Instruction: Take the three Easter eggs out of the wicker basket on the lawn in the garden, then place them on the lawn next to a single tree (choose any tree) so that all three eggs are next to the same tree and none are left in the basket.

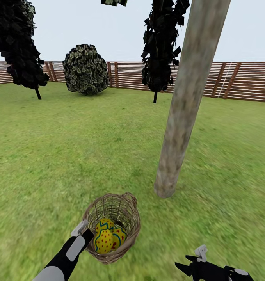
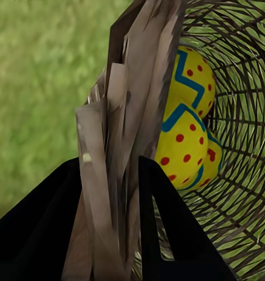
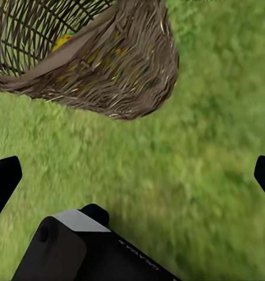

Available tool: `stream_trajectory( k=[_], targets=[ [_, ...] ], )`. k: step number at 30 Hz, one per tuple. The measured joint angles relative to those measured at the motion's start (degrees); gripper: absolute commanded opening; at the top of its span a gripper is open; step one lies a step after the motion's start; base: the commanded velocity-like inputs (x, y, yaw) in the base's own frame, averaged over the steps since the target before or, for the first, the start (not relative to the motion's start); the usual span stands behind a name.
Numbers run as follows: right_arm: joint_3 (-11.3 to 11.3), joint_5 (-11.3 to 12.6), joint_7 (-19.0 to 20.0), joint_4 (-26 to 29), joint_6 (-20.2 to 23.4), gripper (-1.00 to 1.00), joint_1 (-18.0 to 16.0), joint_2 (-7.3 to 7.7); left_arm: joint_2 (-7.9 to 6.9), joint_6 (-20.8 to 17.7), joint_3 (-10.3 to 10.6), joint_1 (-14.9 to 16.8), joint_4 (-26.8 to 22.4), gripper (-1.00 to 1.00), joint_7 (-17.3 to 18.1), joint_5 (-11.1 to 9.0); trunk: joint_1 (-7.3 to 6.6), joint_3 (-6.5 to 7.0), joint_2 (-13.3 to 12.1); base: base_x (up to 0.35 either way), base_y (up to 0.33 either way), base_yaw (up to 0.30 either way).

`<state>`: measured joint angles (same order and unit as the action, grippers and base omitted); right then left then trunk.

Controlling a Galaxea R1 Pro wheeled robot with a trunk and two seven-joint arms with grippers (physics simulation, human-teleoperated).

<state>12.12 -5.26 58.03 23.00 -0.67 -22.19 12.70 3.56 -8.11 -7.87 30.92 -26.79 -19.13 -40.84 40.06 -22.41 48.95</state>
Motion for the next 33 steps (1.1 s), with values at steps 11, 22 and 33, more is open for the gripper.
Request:
stream_trajectory(
  k=[11, 22, 33],
  targets=[
    [0.0, -0.03, -0.54, 0.0, -0.01, 1.0, 0.0, -0.03, 0.01, 0.01, 0.02, 0.01, -0.08, -1.0, 0.0, 0.06, 0.0, -0.68, 0.0, 0.0, 0.0, 0.0],
    [0.01, -0.07, -2.11, 0.02, -0.13, 1.0, 0.02, 0.01, 0.01, 0.02, 0.0, 0.02, -0.05, -1.0, 0.02, 0.02, 0.0, -0.28, 0.0, 0.0, 0.0, -0.18],
    [0.0, 0.01, -2.29, 0.0, -0.21, 1.0, 0.0, -0.09, 0.02, 0.0, 0.09, -0.01, -0.07, -1.0, 0.0, -0.11, -0.03, -0.16, 0.01, 0.239, 0.0, -0.036]
  ],
)
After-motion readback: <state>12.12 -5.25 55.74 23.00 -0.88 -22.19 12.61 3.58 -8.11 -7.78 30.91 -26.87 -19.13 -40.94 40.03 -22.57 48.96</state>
